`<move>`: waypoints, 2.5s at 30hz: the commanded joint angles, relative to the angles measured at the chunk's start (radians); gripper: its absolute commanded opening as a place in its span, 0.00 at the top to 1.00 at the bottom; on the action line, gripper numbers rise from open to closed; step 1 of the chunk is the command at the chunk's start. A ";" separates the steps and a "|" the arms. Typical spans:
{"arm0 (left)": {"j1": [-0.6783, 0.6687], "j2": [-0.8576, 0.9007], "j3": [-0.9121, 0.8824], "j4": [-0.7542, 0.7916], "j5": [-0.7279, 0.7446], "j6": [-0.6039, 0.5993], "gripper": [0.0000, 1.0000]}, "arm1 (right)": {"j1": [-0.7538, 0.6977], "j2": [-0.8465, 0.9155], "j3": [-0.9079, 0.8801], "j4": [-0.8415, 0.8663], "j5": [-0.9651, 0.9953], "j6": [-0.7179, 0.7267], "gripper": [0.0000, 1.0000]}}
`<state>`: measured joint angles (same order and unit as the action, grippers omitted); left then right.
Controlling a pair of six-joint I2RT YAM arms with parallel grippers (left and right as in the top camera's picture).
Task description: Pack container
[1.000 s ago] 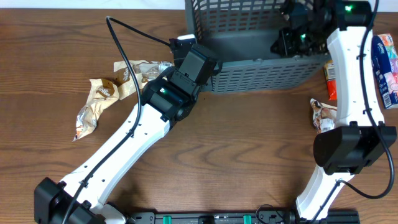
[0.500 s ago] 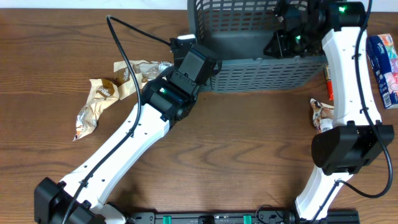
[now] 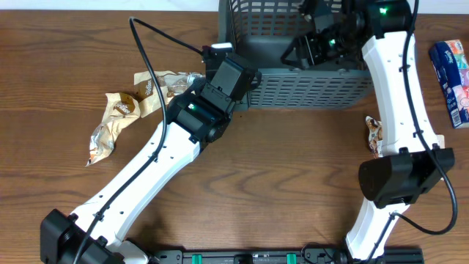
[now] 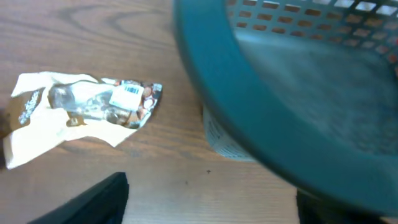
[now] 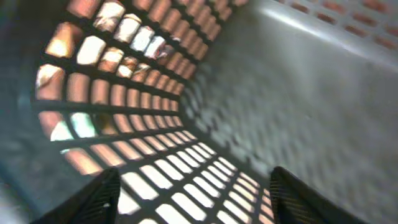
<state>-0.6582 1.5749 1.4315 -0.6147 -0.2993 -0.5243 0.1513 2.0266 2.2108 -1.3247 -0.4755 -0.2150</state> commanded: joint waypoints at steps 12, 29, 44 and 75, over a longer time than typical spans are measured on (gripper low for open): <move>0.003 -0.101 0.019 -0.029 -0.114 0.043 0.16 | 0.043 0.006 0.029 0.002 -0.026 0.010 0.44; 0.003 -0.133 0.019 -0.068 -0.114 0.087 0.16 | 0.043 0.006 0.325 -0.042 -0.082 0.080 0.16; 0.003 -0.178 0.019 -0.088 -0.162 0.129 0.17 | -0.063 -0.084 0.750 -0.372 0.275 0.325 0.87; 0.140 -0.327 0.019 -0.232 -0.173 0.176 0.60 | -0.200 -0.763 -0.348 -0.373 0.672 0.469 0.94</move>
<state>-0.5323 1.2648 1.4315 -0.8371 -0.4538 -0.3618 -0.0170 1.3033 1.9324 -1.6951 0.1291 0.2089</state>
